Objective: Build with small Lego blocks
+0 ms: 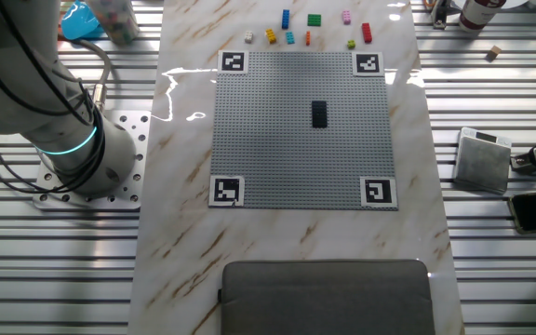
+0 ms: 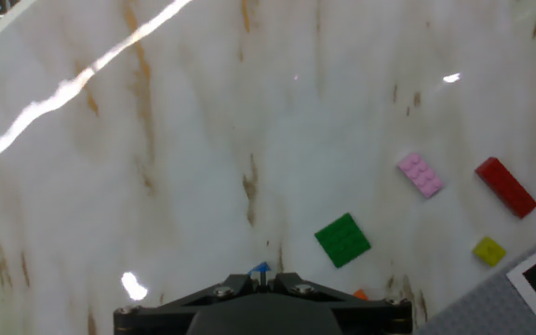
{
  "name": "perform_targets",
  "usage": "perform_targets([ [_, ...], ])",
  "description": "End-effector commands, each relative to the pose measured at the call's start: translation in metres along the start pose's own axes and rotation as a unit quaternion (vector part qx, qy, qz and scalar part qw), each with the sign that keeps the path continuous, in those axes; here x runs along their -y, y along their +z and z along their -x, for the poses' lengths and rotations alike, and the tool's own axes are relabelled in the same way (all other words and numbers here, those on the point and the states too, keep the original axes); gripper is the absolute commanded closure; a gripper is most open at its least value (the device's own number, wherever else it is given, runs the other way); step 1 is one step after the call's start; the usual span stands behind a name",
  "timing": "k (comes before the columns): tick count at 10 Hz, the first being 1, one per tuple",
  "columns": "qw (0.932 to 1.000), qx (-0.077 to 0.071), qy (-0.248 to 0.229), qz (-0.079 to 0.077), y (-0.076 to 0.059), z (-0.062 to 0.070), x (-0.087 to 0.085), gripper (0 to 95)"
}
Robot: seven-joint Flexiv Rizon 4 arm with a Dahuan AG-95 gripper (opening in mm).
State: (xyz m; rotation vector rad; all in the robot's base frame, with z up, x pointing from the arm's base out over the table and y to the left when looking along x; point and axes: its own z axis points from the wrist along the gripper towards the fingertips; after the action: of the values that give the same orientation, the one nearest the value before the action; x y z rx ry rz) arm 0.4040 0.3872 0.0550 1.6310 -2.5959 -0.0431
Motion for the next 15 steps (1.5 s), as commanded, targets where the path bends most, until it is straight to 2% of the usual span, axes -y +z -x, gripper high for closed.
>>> perform_targets([
  [1,0.9999,0.002,-0.013,-0.002,0.001,-0.003,0.000,95.0],
  [3,0.9994,0.013,-0.031,-0.004,0.007,-0.012,0.002,95.0],
  [6,0.9988,0.020,-0.045,-0.007,0.012,-0.016,0.004,95.0],
  [8,0.9981,0.029,-0.054,-0.010,0.014,-0.017,0.004,57.0],
  [12,0.9970,0.035,-0.068,-0.015,0.020,-0.018,0.005,57.0],
  [15,0.9958,0.035,-0.082,-0.020,0.022,-0.021,0.005,57.0],
])
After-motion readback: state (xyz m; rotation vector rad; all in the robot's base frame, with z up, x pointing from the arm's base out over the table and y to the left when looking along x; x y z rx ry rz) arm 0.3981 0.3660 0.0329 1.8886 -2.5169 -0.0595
